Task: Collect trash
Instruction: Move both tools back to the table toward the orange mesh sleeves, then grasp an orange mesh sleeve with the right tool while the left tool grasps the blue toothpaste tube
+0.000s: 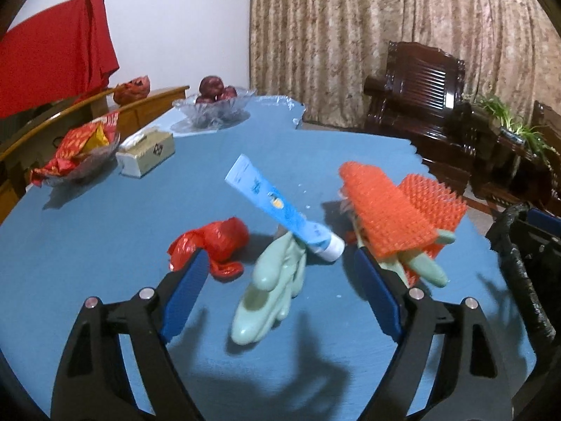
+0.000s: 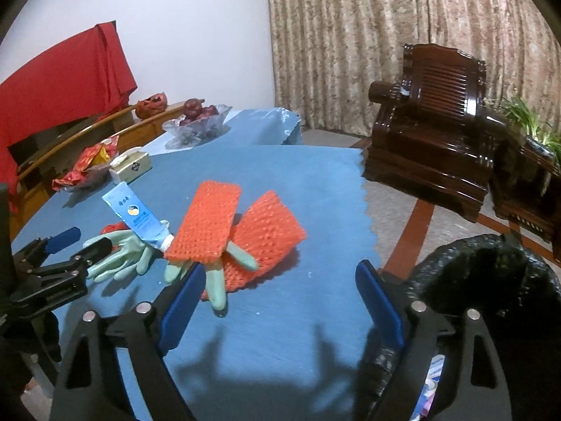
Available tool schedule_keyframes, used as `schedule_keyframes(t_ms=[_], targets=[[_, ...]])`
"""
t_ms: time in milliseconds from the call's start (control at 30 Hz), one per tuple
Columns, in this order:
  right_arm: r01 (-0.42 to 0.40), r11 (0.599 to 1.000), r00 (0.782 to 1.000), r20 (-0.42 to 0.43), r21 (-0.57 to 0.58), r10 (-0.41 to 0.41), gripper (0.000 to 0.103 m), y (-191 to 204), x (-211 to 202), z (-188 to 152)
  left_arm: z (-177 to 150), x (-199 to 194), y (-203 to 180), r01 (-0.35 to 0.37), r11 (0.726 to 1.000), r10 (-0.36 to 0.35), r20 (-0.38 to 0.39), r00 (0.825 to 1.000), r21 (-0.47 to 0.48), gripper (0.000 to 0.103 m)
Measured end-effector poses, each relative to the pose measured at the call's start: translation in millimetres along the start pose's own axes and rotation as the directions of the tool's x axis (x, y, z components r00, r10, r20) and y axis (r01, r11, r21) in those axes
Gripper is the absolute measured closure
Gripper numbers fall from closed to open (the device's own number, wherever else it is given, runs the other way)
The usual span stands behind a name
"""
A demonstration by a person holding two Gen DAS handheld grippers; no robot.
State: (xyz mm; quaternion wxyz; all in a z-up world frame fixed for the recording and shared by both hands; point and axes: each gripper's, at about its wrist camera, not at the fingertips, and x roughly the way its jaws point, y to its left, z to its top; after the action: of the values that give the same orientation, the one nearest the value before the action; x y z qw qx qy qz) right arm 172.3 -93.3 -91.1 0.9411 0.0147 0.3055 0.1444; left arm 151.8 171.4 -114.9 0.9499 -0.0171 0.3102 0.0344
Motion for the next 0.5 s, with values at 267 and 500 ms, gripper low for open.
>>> schedule_keyframes(t_ms=[267,500], targets=[[-0.053,0.998,0.999,-0.012,-0.027,0.052,0.03,22,28,11,8,7,9,0.004,1.0,-0.004,0.017,1.0,-0.023,0.022],[-0.108,0.992,0.993,-0.043,-0.064,0.106,0.038,47,58,19,13,12,21,-0.001,0.999,0.002,0.016,1.0,-0.045,0.024]])
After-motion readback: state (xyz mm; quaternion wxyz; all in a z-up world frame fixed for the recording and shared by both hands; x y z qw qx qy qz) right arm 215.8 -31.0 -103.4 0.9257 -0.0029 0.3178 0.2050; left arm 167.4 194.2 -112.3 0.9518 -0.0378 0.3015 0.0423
